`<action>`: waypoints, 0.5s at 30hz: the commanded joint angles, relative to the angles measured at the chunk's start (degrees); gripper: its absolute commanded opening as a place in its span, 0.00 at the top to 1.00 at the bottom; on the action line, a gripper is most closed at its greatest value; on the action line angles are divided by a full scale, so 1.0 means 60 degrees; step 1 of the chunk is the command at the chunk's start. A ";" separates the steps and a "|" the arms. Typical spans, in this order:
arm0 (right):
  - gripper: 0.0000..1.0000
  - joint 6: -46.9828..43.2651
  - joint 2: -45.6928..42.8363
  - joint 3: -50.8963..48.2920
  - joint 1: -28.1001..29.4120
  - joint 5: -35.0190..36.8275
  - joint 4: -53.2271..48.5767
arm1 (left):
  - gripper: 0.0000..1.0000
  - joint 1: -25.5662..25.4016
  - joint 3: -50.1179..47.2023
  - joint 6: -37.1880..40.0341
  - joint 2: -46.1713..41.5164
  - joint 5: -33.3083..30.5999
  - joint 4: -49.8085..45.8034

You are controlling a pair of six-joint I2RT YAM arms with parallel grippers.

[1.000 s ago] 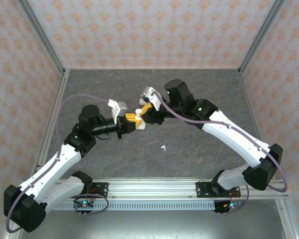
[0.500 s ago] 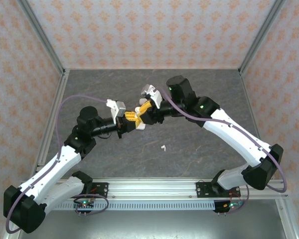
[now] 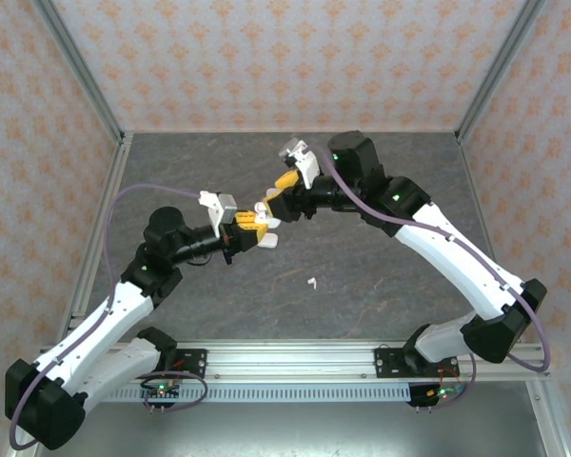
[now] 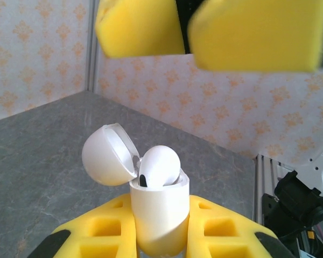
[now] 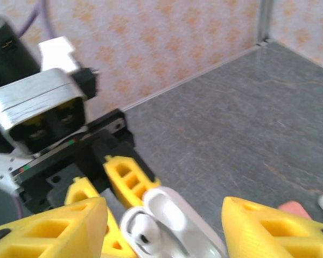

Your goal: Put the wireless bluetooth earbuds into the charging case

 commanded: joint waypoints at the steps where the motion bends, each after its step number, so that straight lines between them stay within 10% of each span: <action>1: 0.40 0.0994 -0.0719 -0.0331 -0.0226 0.1597 -0.0057 | 1.00 -0.0060 -0.0099 0.0210 -0.0346 -0.0463 0.0336; 15: 0.44 0.3368 -0.1040 -0.4582 -0.0547 0.3136 -0.0689 | 1.00 -0.0059 -0.0083 0.0535 -0.0939 -0.0859 -0.0226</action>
